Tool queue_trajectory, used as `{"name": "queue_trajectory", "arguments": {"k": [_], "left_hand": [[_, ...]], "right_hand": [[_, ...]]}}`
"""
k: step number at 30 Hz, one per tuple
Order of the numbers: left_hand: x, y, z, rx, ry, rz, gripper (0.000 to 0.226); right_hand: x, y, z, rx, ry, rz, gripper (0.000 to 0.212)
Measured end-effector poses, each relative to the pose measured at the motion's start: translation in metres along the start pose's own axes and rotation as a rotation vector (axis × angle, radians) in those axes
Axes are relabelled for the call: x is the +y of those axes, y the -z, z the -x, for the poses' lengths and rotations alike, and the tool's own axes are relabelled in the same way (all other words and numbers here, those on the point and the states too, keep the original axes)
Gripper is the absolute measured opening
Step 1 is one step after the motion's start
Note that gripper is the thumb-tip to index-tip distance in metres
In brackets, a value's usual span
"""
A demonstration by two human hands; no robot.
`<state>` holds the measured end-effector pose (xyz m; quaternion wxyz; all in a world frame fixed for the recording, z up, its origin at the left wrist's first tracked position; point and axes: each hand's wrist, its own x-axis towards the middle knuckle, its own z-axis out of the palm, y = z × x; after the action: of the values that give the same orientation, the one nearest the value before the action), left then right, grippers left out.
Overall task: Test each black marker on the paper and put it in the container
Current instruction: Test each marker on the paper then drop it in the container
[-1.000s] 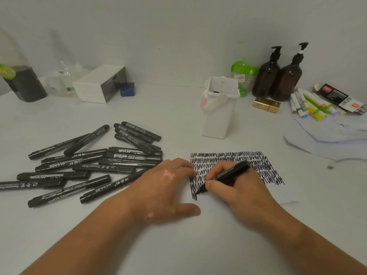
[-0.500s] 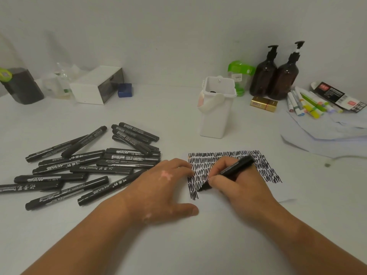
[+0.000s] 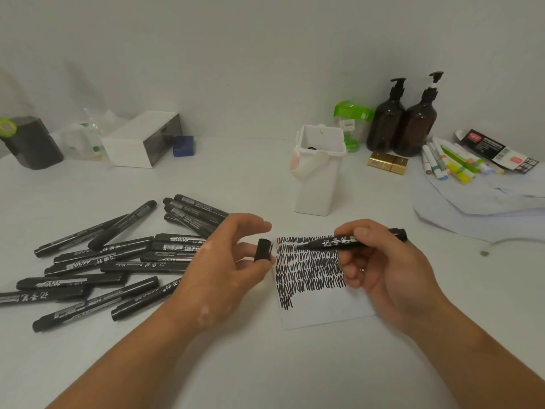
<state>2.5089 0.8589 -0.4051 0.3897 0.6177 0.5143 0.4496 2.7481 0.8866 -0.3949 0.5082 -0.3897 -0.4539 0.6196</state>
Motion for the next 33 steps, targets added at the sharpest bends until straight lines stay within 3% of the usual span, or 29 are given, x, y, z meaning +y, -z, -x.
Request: {"name": "queue_trajectory", "arguments": {"k": [5,13,17,23,27,33], "left_hand": [[-0.005,0.004,-0.004,0.000,0.031,0.056,0.024],[-0.005,0.002,-0.004,-0.071,-0.025,0.062,0.030],[-0.005,0.000,-0.002,-0.110,-0.072,0.074,0.029],[-0.003,-0.011,0.001,-0.149,-0.057,0.419,0.026],[-0.001,-0.020,0.002,-0.081,-0.042,0.361,0.038],[0.006,-0.025,0.005,-0.071,0.014,0.448,0.027]], "right_hand": [[-0.001,0.001,0.000,0.025,0.088,-0.011,0.010],[0.003,-0.002,0.003,-0.031,0.118,0.051,0.006],[0.006,-0.008,0.008,-0.120,0.109,0.106,0.017],[0.009,-0.014,0.012,-0.147,0.178,0.286,0.008],[0.017,-0.022,0.016,-0.098,0.237,0.384,0.017],[0.020,-0.025,0.017,-0.032,0.225,0.351,0.011]]}}
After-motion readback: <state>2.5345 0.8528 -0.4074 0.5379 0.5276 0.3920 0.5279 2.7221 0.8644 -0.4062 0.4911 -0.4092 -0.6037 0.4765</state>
